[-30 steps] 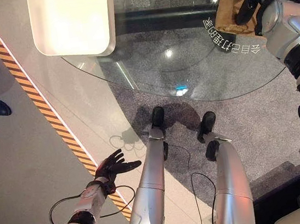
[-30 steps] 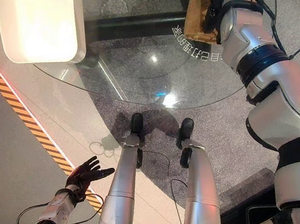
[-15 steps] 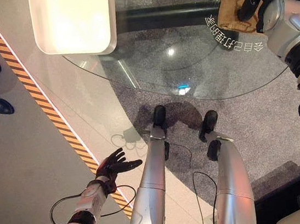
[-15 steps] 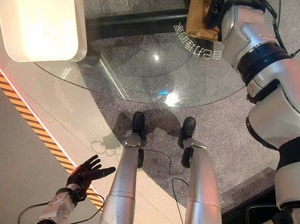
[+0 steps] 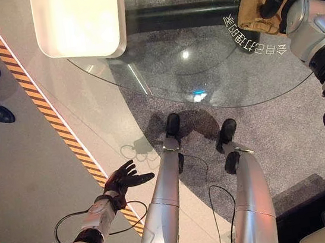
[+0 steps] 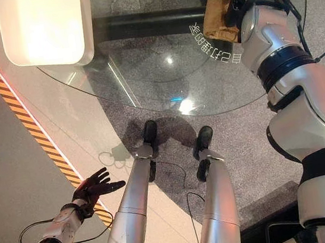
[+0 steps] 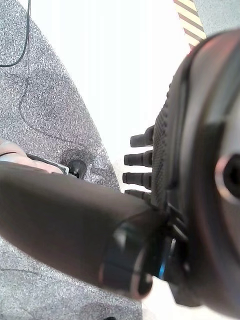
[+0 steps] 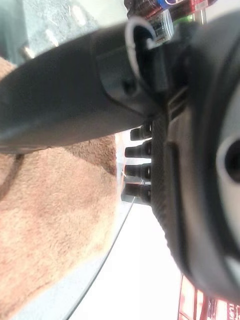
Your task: Wipe the table with a cloth and put it in the basket.
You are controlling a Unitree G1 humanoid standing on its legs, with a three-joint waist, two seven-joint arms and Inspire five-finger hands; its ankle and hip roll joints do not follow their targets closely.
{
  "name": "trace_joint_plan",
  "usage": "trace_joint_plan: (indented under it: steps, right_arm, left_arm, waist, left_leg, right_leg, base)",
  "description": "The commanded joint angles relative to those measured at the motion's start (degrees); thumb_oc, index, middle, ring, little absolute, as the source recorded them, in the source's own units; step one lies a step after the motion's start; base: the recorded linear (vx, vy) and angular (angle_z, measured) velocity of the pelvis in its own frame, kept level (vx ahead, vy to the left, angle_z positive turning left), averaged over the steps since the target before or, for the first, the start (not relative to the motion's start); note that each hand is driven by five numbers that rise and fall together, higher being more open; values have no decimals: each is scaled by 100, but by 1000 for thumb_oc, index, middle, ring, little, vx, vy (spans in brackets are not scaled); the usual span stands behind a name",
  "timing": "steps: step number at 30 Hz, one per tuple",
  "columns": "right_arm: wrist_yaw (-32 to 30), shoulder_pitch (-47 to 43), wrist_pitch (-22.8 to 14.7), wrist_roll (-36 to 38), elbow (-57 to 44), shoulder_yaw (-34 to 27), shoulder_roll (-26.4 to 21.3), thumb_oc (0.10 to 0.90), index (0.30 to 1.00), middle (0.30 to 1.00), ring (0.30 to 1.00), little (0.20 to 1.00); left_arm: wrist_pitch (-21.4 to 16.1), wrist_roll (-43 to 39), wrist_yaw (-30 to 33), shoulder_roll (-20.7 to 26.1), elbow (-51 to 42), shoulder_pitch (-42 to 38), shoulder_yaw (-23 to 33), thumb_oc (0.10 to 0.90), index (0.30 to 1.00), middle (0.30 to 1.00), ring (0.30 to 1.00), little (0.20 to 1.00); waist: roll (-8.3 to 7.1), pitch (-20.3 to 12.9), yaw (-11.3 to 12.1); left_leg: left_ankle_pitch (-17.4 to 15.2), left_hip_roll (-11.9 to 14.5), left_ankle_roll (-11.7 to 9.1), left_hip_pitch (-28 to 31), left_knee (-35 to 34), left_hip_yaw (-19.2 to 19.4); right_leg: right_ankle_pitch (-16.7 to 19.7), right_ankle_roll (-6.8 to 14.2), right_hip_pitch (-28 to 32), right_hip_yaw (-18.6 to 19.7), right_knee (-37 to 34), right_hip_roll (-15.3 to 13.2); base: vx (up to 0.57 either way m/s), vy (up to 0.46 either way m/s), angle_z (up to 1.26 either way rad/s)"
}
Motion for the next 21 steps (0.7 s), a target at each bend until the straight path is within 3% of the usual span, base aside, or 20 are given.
trace_joint_plan:
  steps: [1, 14, 21]
  right_arm:
    - [-712, -923, 296, -199, 203, 425, -609, 800, 900, 900, 900, 900]
    - [89, -985, 239, -154, 197, 697, -566, 800, 900, 900, 900, 900]
    - [134, -1053, 297, -302, 408, 734, -566, 800, 900, 900, 900, 900]
  left_arm:
    - [-87, -195, -6, 211, 7, 764, -40, 800, 900, 900, 900, 900]
    - [-46, -240, -109, 305, -18, 729, -28, 800, 900, 900, 900, 900]
    - [-79, -261, -128, 369, -20, 788, 49, 800, 900, 900, 900, 900]
  waist:
    - [336, -130, -74]
    - [349, -130, -33]
    - [370, -130, 10]
  left_leg:
    - [-153, -130, 320, 177, -201, -24]
    - [-96, -124, 306, 143, -286, -38]
    - [-88, -115, 306, 76, -266, -38]
  right_leg:
    - [-17, 233, 336, 82, -415, 186]
    - [-4, 231, 289, 38, -463, 147]
    - [-26, 226, 231, 23, -400, 122]
  base:
    - [0, 0, 0]
    - [0, 0, 0]
    - [0, 0, 0]
